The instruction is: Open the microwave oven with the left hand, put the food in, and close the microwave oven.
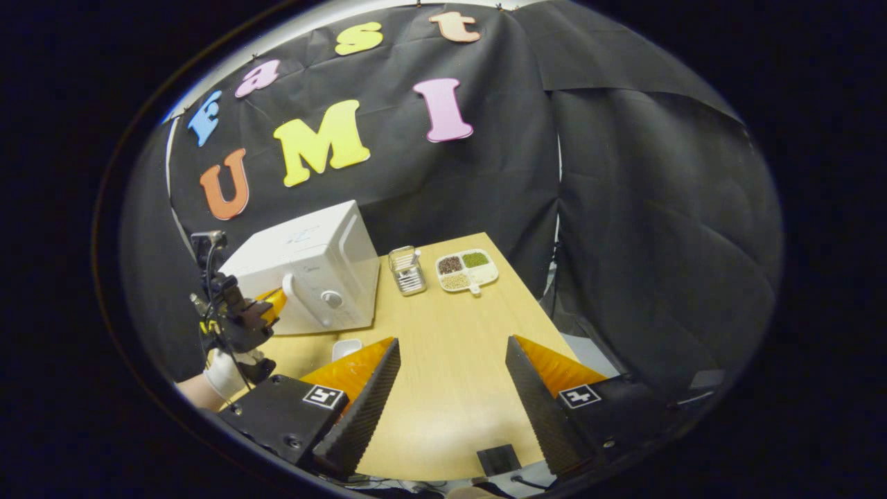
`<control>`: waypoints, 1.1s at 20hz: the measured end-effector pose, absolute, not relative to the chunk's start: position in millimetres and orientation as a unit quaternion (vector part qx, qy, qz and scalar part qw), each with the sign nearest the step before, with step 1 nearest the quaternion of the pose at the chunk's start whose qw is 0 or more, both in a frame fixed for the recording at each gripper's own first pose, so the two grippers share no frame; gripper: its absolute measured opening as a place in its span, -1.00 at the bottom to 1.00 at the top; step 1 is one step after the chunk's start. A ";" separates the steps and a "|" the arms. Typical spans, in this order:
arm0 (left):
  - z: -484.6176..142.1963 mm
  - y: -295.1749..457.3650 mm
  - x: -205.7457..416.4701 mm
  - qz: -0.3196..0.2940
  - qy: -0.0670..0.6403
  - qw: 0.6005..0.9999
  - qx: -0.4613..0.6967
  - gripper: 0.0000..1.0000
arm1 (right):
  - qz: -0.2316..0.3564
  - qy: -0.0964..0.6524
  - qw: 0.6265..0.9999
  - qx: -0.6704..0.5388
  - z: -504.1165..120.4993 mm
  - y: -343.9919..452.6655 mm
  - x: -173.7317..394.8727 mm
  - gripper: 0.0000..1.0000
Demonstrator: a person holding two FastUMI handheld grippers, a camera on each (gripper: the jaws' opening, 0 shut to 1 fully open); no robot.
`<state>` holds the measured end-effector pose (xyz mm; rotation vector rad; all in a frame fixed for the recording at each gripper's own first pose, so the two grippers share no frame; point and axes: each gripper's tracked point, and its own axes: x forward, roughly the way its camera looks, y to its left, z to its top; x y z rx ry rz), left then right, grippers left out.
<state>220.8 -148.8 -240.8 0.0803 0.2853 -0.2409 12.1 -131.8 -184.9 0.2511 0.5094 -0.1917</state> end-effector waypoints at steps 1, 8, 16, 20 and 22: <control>-242.9 -150.5 220.8 -0.119 0.144 0.982 0.036 -1.00 | -0.092 0.251 0.955 0.125 -185.6 -130.8 11.6 0.95; -240.0 -139.7 201.9 -0.102 0.145 0.983 0.047 -1.00 | -0.090 0.254 0.954 0.129 -188.5 -132.6 9.2 0.94; -248.4 -126.9 140.3 -0.109 0.166 0.977 0.081 0.90 | -0.078 0.244 0.959 0.122 -189.4 -119.0 7.9 0.94; -218.4 -111.8 100.3 -0.102 0.153 0.981 0.065 0.90 | -0.055 0.233 0.965 0.110 -181.4 -89.6 8.4 0.94; -198.1 -96.6 75.2 -0.090 0.146 0.984 0.049 0.91 | -0.041 0.226 0.967 0.107 -176.1 -71.1 10.4 0.94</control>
